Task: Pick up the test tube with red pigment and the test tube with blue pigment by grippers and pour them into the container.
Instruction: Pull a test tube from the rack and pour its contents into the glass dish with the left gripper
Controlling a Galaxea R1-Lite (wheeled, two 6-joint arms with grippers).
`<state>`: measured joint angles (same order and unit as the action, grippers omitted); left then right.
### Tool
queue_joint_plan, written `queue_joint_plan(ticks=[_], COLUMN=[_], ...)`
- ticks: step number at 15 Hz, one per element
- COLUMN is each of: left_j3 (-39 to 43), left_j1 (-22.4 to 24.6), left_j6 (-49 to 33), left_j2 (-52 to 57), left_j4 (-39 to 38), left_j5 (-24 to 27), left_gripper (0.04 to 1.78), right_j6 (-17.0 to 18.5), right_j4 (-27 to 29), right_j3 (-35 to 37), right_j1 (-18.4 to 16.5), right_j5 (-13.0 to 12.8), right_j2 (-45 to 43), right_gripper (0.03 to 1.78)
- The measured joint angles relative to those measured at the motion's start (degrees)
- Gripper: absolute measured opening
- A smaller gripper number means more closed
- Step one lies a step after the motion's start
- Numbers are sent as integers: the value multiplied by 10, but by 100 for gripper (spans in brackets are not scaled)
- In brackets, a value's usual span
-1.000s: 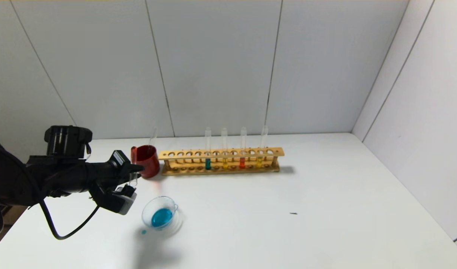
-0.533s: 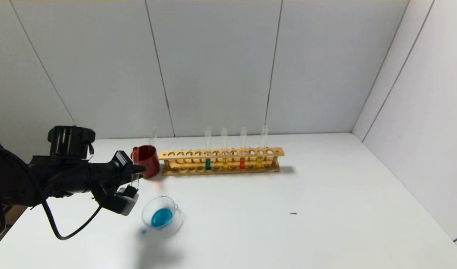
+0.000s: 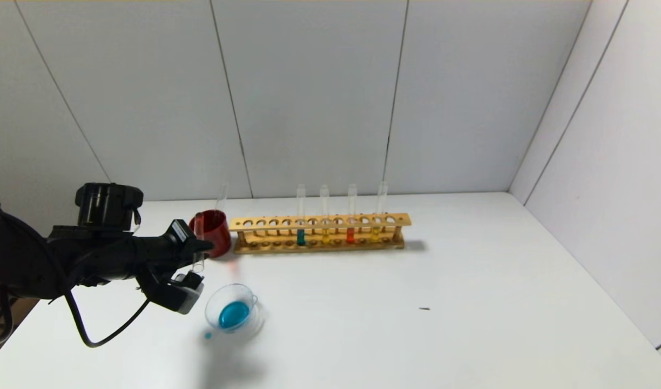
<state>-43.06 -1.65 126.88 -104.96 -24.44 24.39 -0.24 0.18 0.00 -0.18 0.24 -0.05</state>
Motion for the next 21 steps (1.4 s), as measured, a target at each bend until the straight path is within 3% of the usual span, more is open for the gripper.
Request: queue_joint_plan(ticks=[8,21], left_j3=[-8,-20], left_j1=[-1,-8], left_j6=[50,107], left_j2=[-9,-26], left_j4=[3,1], left_j5=[31,28], left_gripper=[33,33], right_j6=[0,0], right_j4=[0,0], right_j3=[0,0], right_j1=[0,0], right_j5=[0,0], right_j2=[0,0], right_gripper=[175,175])
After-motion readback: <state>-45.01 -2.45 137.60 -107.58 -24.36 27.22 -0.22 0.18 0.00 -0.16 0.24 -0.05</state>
